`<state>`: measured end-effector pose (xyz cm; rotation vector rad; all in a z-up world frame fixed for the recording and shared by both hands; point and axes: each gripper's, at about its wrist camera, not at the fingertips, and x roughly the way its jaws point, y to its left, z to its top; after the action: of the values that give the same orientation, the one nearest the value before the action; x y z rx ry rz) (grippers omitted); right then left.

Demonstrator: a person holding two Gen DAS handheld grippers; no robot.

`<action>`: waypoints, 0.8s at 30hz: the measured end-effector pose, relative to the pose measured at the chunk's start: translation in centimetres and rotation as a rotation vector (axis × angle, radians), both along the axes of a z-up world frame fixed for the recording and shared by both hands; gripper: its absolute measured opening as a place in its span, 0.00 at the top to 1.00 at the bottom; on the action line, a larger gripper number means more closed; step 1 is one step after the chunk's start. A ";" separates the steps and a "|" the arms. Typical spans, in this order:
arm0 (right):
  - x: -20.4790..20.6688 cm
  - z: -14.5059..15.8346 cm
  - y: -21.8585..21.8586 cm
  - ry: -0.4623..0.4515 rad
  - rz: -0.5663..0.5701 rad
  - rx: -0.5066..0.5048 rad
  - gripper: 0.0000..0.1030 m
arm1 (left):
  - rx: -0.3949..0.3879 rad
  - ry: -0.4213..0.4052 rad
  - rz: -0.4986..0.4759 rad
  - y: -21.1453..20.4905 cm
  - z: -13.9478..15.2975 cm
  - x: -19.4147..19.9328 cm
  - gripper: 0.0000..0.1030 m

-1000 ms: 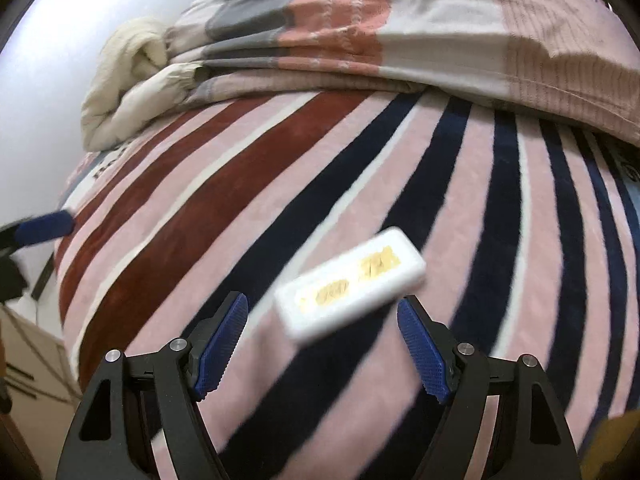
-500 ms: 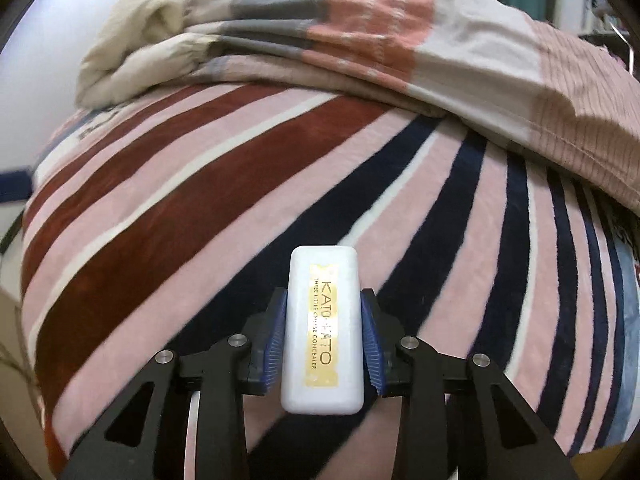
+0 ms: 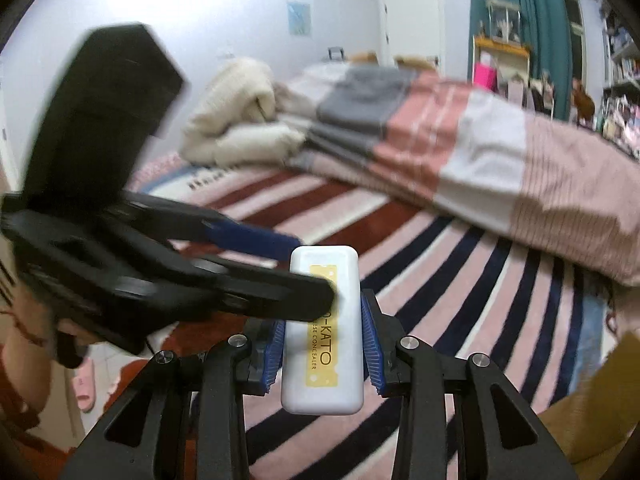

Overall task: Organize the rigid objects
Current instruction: 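Carry the KATO-KATO box into the cardboard box and release it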

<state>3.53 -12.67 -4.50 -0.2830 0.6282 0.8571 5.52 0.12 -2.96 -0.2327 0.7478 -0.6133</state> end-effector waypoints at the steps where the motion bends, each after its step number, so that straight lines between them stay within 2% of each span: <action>1: -0.4 0.6 -0.4 -0.016 -0.001 0.002 0.70 | -0.002 -0.012 -0.015 -0.8 0.6 0.0 0.61; 6: -1.4 3.1 -4.7 -0.087 -0.047 0.030 0.70 | 0.009 -0.046 -0.089 -5.7 2.8 0.6 0.63; 11: -1.1 3.9 -9.4 -0.100 -0.111 0.031 0.70 | 0.033 -0.049 -0.161 -11.3 3.4 2.1 0.63; 16: -0.1 4.0 -14.2 -0.079 -0.198 0.023 0.70 | 0.056 -0.032 -0.234 -16.4 2.8 3.9 0.63; 20: 0.6 3.3 -17.0 -0.069 -0.245 -0.010 0.70 | 0.066 -0.002 -0.271 -19.0 1.6 5.2 0.63; 24: 1.7 2.3 -18.8 -0.019 -0.295 -0.040 0.70 | 0.087 0.022 -0.289 -20.9 0.5 6.0 0.63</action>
<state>5.28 -31.47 -2.24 -0.2269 0.6513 0.5592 11.55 -20.78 -2.42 -0.0508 0.8345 -0.8508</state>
